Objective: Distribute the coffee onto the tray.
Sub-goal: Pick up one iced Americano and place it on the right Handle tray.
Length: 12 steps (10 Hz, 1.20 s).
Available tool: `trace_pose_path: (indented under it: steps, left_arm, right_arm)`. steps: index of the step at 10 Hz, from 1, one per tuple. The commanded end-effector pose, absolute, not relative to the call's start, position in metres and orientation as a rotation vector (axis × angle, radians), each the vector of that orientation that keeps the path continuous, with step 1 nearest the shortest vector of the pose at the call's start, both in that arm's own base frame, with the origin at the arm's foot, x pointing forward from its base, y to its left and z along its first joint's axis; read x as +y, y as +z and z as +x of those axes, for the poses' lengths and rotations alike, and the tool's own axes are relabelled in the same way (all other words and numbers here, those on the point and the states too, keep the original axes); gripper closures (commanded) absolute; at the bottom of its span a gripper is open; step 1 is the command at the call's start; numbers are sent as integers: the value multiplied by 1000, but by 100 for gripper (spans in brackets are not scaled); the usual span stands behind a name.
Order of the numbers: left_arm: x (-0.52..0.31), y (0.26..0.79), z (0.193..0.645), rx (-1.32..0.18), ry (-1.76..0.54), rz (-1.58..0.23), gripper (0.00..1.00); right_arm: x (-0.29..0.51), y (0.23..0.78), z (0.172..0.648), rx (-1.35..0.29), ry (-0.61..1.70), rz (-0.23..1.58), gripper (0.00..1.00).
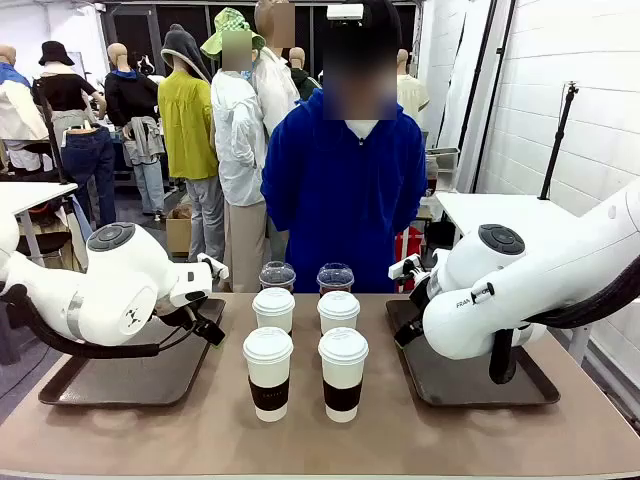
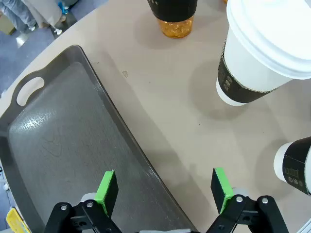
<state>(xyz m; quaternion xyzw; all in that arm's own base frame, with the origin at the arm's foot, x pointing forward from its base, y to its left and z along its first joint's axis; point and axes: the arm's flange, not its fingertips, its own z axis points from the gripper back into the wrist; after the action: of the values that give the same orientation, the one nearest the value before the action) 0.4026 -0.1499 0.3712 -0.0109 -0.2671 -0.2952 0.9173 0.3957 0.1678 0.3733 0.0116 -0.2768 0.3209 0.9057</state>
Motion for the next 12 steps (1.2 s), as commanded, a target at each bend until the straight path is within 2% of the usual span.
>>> trace_pose_path:
  steps: [1, 12]
  left_arm:
    - [-150, 371, 403, -550, -607, -22, 0]
    - [-150, 371, 403, -549, -608, -22, 0]
  right_arm:
    - [168, 373, 396, -572, 663, 24, 0]
    - [167, 376, 397, -568, 659, 35, 0]
